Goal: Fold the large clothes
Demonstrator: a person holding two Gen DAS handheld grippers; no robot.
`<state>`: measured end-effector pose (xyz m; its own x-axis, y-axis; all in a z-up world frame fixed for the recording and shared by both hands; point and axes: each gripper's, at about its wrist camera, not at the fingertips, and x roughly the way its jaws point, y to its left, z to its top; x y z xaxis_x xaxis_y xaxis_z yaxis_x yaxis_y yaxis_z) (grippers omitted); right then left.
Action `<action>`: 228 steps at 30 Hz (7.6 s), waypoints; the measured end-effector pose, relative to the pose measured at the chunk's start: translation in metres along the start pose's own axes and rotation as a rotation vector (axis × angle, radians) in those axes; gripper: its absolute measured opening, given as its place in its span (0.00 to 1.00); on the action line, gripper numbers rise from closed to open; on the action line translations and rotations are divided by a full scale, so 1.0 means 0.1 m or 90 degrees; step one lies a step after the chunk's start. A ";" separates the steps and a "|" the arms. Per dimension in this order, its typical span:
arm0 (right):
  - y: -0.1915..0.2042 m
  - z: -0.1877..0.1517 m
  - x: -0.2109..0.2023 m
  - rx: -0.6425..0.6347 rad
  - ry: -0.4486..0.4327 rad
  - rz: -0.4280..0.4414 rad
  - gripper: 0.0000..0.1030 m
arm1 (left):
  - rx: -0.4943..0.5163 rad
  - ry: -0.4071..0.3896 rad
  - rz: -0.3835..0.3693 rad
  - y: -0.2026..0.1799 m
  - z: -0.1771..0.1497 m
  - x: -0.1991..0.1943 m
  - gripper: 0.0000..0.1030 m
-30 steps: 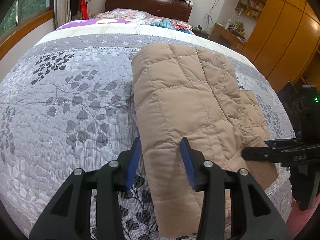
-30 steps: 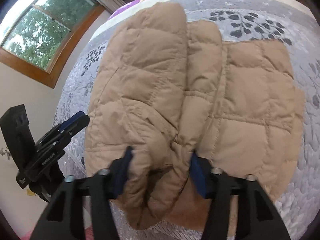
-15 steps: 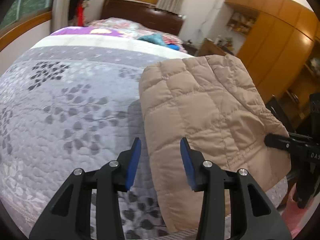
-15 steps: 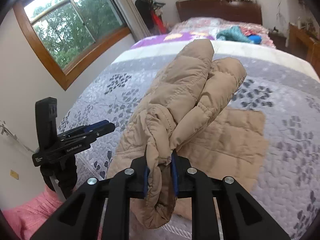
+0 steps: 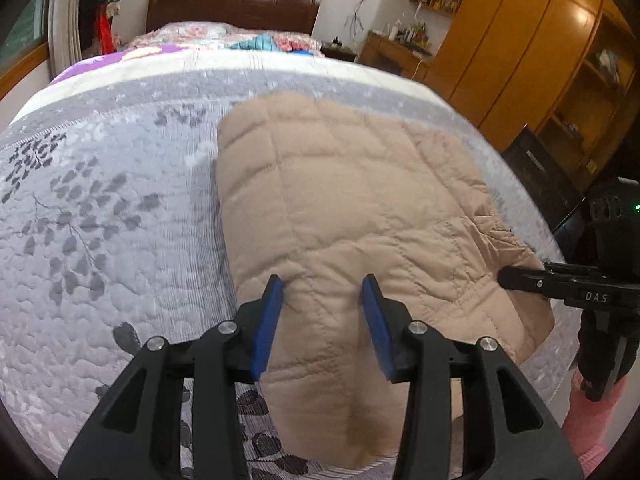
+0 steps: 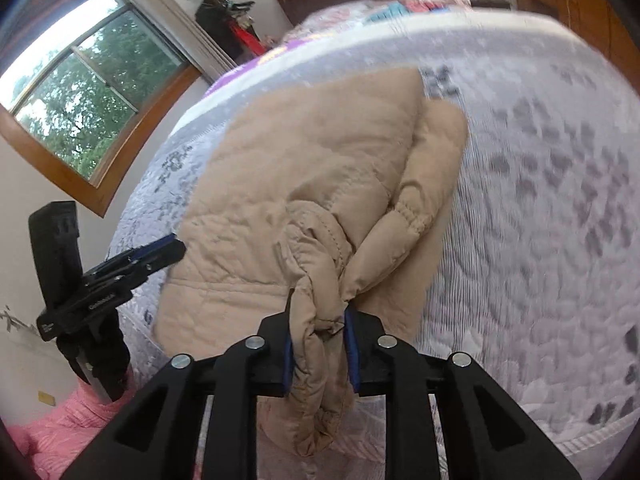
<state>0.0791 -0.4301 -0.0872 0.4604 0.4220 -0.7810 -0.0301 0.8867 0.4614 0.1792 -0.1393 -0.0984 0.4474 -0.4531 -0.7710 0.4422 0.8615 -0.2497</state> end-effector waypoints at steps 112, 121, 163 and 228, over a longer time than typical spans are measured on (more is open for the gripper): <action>-0.87 0.02 0.39 0.109 -0.006 0.241 0.97 | -0.159 0.161 -0.358 0.95 0.22 1.02 0.88; -0.53 0.13 0.54 0.052 0.004 0.228 0.72 | -0.112 0.145 -0.318 0.58 0.24 1.03 0.78; 0.28 2.42 1.80 -0.073 -0.023 0.166 0.47 | -0.153 -0.030 -0.218 1.97 1.67 1.28 0.59; 1.23 0.77 0.56 -0.124 -0.123 -0.178 0.96 | -0.090 -0.110 0.252 1.03 0.46 -0.49 0.93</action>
<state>0.1689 -0.3124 -0.0419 0.6326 0.1325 -0.7631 -0.0397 0.9895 0.1388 0.2386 -0.0393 -0.0591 0.6892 -0.1033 -0.7172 0.1059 0.9935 -0.0414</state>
